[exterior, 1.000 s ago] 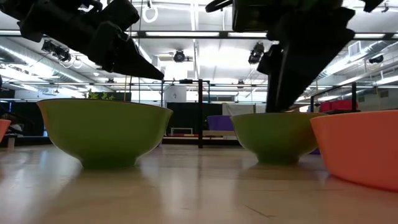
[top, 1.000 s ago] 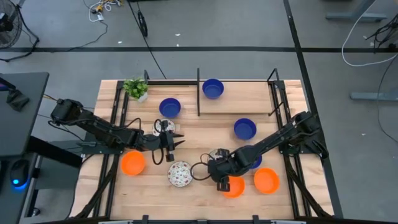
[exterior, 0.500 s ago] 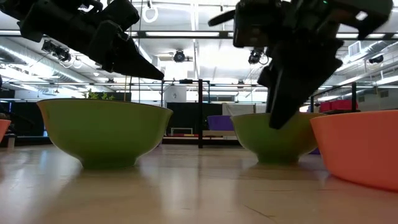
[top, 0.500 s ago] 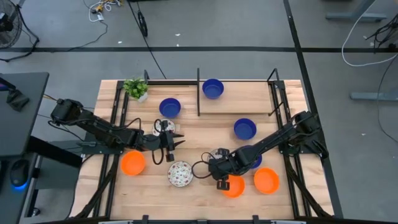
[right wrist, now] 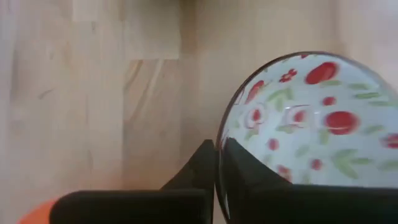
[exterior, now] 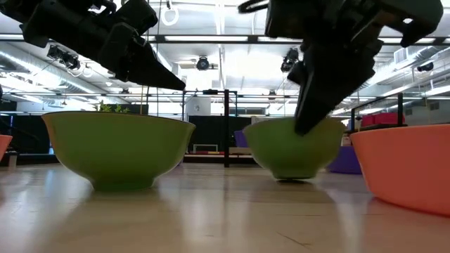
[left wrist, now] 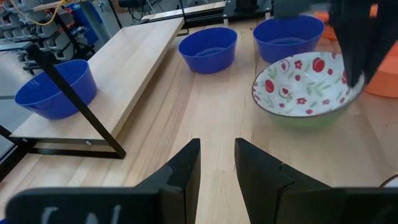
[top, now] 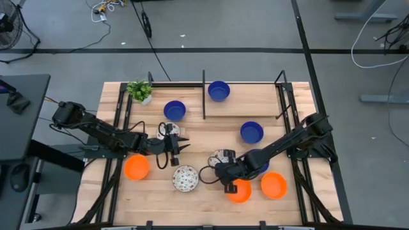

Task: Pick & Place Mini bowls
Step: Put the white patterned bowl on the shelf

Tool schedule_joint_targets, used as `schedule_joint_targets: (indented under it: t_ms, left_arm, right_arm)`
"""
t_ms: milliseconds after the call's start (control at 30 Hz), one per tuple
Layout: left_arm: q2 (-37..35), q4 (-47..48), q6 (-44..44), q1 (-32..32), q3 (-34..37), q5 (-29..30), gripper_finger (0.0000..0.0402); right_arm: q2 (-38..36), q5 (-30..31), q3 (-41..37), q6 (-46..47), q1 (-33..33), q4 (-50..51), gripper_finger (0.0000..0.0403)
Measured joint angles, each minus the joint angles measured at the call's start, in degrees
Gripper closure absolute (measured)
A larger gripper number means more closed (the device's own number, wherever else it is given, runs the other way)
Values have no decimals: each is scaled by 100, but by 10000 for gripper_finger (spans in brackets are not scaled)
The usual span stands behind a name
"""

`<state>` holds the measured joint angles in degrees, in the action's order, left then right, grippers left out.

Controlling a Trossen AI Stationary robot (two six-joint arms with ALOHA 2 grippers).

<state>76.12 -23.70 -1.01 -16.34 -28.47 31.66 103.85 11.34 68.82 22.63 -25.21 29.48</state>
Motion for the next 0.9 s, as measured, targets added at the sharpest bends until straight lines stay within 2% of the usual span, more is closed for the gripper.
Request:
schedule_joint_targets:
  t_ms: [67, 200, 367, 500, 667, 900]
  left_arm:
    - [0, 1, -1, 0, 0, 0, 299]
    - [0, 1, -5, 0, 0, -2, 299]
    - [0, -6, -22, 0, 0, -2, 299]
    - [0, -5, -27, 0, 0, -2, 299]
    - [0, 15, -30, 0, -1, -38, 299]
    - [0, 39, -34, -2, -2, -149, 299]
  right_arm:
    - [-273, 70, 40, -22, 0, 233, 395]
    - [-961, 644, 67, -72, 60, 806, 398]
    - [-1718, 1274, 68, -483, 709, 1852, 399]
    - [-2166, 1464, -19, -1198, 1742, 2342, 400]
    - [-2807, 1265, -864, -2155, 3405, 1729, 401]
    - [-3284, 1068, -1922, -2647, 5305, 1029, 401]
